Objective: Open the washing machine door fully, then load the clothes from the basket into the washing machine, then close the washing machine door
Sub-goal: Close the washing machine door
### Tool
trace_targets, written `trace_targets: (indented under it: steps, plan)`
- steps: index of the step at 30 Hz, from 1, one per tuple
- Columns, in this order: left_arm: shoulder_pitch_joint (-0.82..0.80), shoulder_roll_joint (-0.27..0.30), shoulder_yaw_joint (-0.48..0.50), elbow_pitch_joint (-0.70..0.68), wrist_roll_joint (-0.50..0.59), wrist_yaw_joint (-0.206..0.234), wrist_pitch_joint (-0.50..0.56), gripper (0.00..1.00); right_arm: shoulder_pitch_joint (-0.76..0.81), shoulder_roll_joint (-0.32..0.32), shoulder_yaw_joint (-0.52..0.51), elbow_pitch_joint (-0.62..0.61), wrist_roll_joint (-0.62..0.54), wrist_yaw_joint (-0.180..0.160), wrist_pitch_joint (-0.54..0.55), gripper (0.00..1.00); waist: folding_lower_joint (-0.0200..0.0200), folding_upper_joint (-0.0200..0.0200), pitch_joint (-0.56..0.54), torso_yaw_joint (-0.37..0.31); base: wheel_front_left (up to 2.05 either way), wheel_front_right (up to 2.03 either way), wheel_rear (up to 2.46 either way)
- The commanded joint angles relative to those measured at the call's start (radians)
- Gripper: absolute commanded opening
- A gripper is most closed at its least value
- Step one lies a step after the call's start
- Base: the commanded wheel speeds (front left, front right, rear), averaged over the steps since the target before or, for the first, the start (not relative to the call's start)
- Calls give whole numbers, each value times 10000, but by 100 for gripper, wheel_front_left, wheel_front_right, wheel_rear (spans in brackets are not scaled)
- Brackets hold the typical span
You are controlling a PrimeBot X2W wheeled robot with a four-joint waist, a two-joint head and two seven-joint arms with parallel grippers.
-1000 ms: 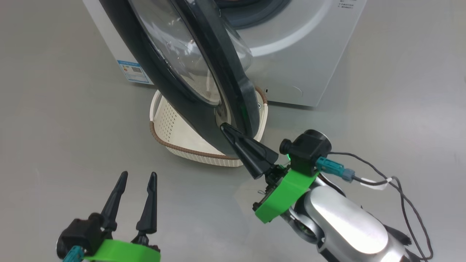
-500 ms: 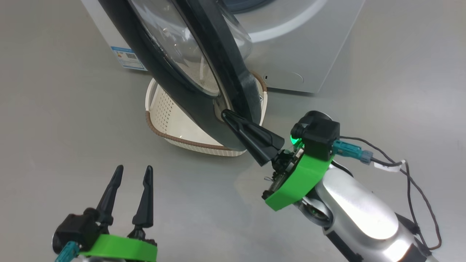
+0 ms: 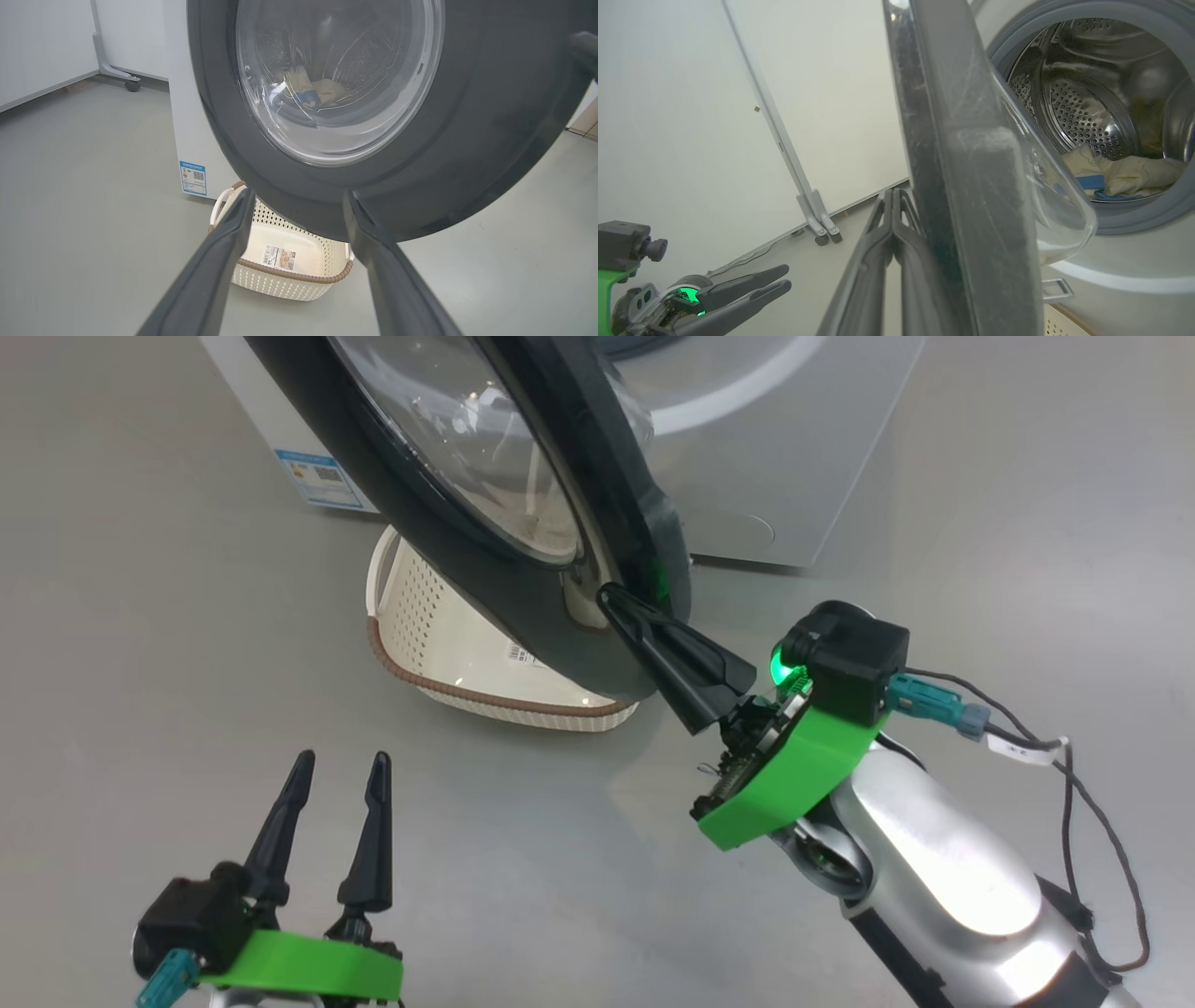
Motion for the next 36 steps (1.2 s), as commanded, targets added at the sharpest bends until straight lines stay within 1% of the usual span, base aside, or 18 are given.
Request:
trace_targets:
  steps: [1,9,19,36]
  plan:
    - [-308,136,361,-371,-62,4,-109,100,-371,179,-110,-249,30,44,-36,0,0,0,70,43,0,0,0]
    - [-404,45,396,-407,-83,4,-109,100,-580,179,-443,-157,-117,44,-36,0,0,0,271,153,0,0,0]
    - [-401,-5,478,-449,-75,4,-109,100,-826,179,-891,-58,-310,44,-36,0,0,0,410,28,0,0,0]
    - [-766,-166,365,-593,-129,4,-109,100,-1877,179,-1913,274,-1090,44,-36,0,0,0,1265,151,0,0,0]
